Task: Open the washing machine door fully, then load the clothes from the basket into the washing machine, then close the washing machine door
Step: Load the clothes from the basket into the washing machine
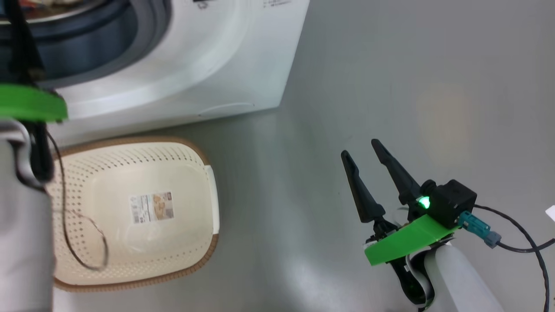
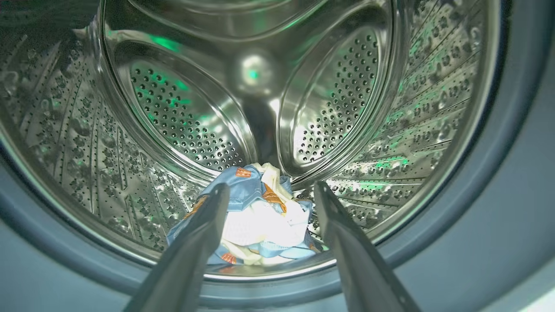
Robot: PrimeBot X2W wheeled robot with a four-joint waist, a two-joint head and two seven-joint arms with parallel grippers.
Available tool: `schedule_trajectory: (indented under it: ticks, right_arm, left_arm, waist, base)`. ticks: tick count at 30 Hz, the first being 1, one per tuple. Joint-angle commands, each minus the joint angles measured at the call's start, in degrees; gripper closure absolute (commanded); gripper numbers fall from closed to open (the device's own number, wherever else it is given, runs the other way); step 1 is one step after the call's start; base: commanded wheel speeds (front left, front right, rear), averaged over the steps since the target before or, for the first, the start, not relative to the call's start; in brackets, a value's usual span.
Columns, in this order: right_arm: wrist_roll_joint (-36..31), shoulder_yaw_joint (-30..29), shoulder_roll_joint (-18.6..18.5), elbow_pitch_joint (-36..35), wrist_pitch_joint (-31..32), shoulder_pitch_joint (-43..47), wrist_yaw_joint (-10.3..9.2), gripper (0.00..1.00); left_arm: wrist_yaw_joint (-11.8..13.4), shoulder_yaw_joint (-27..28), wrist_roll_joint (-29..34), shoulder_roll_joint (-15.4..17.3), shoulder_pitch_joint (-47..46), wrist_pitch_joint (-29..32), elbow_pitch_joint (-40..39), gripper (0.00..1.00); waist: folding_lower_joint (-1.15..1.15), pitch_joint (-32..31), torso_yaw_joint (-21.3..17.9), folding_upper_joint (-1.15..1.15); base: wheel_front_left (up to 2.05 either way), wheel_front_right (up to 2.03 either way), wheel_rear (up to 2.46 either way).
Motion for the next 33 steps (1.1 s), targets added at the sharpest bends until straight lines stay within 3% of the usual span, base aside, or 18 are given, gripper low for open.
schedule_trajectory:
  ticks: [1, 11, 25, 33]
  right_arm:
    - [0.52, 1.09, 0.46, -0.72, -0.27, 2.44, 0.09, 0.0]
    - [0.59, 0.5, 0.46, 0.35, -0.27, 5.13, 0.09, 0.0]
    - [-0.17, 0.35, 0.46, 1.1, -0.27, 8.99, 0.09, 0.0]
    - [-1.75, 0.55, 0.46, 1.51, -0.27, 10.71, 0.09, 0.0]
  left_arm:
    - [0.8, 2.11, -0.15, 1.84, 4.54, -0.28, -4.84, 0.0]
    - [2.2, 3.27, 1.74, -1.16, 21.48, -0.29, -19.94, 0.0]
    - [3.1, 5.56, 5.87, -4.46, 39.44, -0.29, -31.42, 0.0]
    - [3.11, 7.76, 7.19, -7.34, 48.22, -0.29, -34.16, 0.0]
  waist:
    - [0.01, -3.67, 0.79, 0.0]
    - [0.01, -10.67, 1.02, 0.0]
    - [0.01, -19.87, 0.57, 0.0]
    - [0.01, -24.74, 0.37, 0.0]
  base:
    - [0.0, 0.0, 0.0]
    - [0.0, 0.0, 0.0]
    - [0.0, 0.0, 0.0]
    - [0.0, 0.0, 0.0]
